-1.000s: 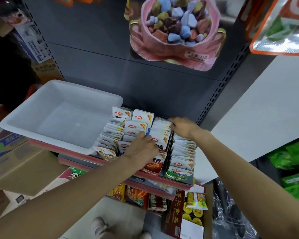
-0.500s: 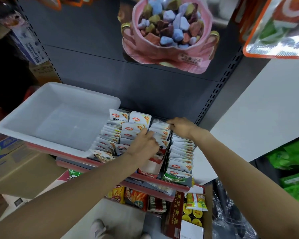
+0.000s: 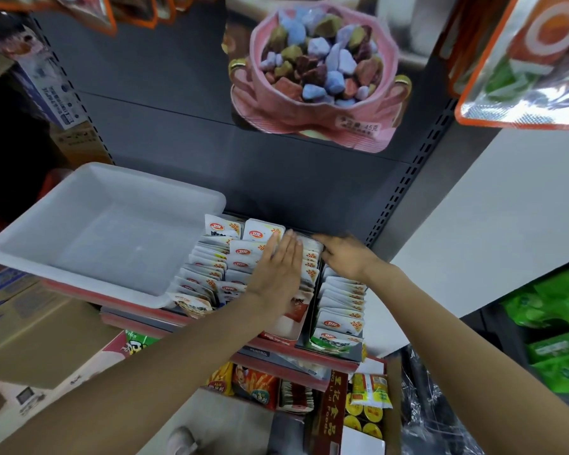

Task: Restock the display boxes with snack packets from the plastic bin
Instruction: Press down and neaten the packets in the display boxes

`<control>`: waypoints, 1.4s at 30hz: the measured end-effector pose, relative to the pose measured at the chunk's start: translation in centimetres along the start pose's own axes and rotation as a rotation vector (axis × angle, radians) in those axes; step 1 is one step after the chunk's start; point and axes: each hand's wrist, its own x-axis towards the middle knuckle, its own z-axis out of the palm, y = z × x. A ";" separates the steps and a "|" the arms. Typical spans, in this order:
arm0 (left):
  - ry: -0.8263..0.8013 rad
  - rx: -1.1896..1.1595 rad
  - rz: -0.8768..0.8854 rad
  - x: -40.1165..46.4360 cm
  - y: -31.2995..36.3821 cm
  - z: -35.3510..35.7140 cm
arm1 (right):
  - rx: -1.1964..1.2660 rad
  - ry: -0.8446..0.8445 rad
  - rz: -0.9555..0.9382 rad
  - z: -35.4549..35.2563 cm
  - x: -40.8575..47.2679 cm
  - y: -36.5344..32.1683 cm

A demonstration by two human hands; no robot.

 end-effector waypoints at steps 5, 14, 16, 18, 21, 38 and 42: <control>-0.023 -0.052 -0.002 1.1 0.1 -0.4 | -0.019 -0.045 -0.013 0.0 0.0 -0.3; -0.060 0.057 0.061 1.5 -0.9 -1.1 | -0.002 0.100 0.021 0.9 -2.9 -0.9; -0.044 0.024 0.077 1.3 -1.1 -1.0 | 0.006 0.063 0.015 1.4 -3.2 -0.9; -0.023 -0.055 0.124 0.9 -1.5 -1.0 | 0.051 0.095 0.043 1.4 -3.7 -1.1; -0.007 -0.445 0.194 0.0 -1.2 -1.4 | 0.092 0.220 0.142 1.5 -5.0 -0.9; -0.001 -0.775 0.087 2.5 0.7 -0.2 | 0.060 0.221 0.149 4.4 -5.9 -0.9; 0.073 -0.689 -0.011 2.2 1.5 -0.3 | 0.082 0.232 0.188 4.4 -6.0 -1.1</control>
